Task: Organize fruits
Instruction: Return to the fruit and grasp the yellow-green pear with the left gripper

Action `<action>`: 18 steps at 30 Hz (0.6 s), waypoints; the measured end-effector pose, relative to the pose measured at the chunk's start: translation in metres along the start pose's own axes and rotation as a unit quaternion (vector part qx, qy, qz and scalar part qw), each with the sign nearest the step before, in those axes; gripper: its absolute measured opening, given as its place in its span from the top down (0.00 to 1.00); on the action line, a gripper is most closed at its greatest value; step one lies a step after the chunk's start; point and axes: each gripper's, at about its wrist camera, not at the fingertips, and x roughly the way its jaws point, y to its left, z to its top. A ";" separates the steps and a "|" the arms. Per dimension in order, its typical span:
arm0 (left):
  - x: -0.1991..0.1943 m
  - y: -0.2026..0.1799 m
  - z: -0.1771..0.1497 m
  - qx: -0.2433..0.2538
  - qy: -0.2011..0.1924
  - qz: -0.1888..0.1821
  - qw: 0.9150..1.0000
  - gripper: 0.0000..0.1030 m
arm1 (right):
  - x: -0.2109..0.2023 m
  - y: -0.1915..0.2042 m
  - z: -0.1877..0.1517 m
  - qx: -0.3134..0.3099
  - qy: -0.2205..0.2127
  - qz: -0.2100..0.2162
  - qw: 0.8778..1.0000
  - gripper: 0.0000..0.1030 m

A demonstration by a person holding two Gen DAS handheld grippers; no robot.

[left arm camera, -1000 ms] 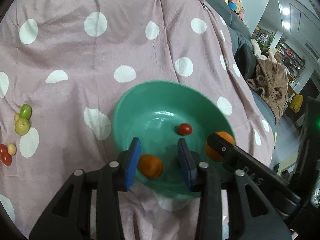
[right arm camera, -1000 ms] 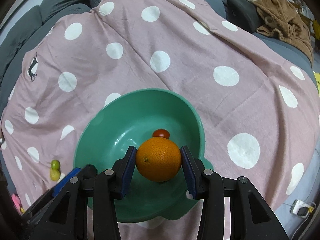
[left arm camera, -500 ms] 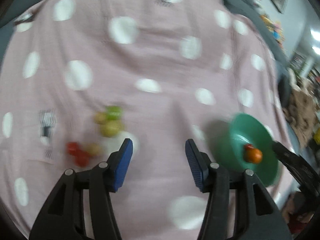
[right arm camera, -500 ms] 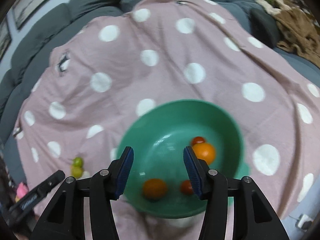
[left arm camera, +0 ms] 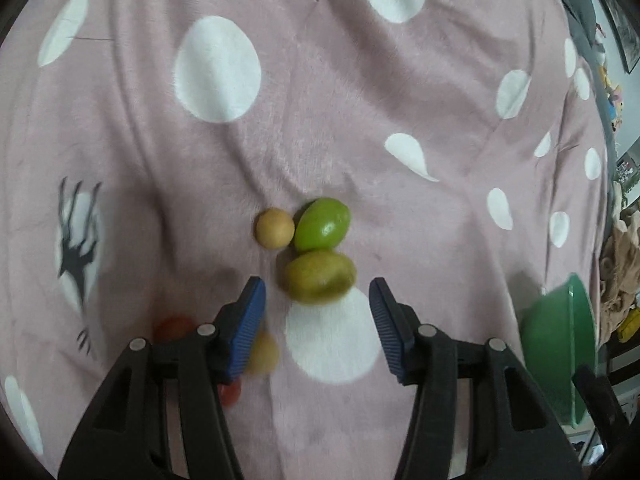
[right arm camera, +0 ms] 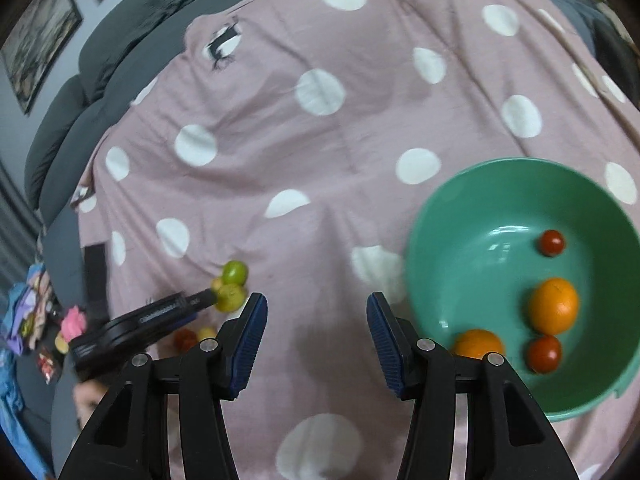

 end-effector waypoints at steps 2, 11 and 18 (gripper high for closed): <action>0.013 -0.001 0.002 -0.005 0.013 0.009 1.000 0.49 | 0.005 0.004 -0.002 -0.013 0.005 -0.005 1.000 0.49; 0.013 0.010 0.002 -0.024 0.009 0.004 1.000 0.62 | 0.018 0.005 -0.004 -0.021 0.024 -0.010 0.999 0.49; -0.044 0.045 -0.014 -0.092 -0.017 0.005 0.996 0.62 | 0.053 0.034 0.000 -0.047 0.081 0.017 0.995 0.49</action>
